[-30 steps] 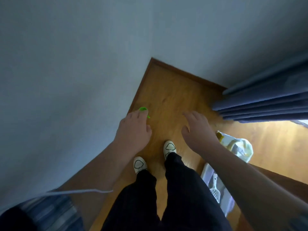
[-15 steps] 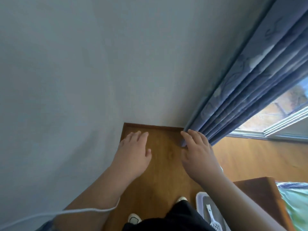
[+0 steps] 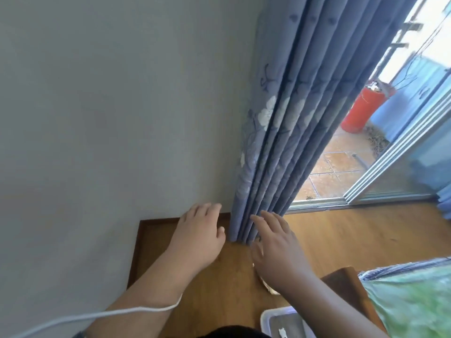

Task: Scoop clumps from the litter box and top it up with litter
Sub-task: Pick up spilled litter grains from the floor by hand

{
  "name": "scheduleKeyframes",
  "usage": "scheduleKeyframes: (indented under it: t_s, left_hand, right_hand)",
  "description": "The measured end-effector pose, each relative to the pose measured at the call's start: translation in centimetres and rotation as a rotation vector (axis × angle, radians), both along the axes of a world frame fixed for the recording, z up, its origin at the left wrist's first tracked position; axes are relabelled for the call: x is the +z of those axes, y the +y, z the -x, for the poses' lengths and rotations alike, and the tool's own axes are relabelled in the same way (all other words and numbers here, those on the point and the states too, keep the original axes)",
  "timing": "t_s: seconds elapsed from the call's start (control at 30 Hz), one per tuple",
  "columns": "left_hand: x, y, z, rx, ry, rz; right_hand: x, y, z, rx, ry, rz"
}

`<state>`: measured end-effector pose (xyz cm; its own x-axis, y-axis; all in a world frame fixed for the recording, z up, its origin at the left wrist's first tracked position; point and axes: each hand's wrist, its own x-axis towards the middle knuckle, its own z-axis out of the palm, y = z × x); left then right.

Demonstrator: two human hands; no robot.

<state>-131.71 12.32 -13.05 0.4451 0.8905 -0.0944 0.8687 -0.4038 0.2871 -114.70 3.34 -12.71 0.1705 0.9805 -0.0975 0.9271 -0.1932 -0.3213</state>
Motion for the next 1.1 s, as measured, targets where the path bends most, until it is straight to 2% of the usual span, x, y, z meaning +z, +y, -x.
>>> scheduleKeyframes:
  t_s: [0.23,0.43,0.83,1.1]
  left_hand:
    - [-1.8,0.3,-12.9,-0.252,0.013,0.060]
    - [-3.3,2.6,-21.4,-0.469,0.064,0.103]
    - [-8.9,11.0,-33.9,-0.903,0.196,0.214]
    - [-16.8,13.5,-38.6,-0.934,0.351,0.336]
  right_hand:
    - [-0.6,-2.4,-10.7,-0.265,0.066,0.051]
    - [-2.3,-3.3,-16.8,-0.513,0.131,0.101]
    - [-6.7,-1.6,-20.6,-1.017,0.202,0.157]
    - [-14.2,-0.4,-22.6,-1.149,0.310,0.236]
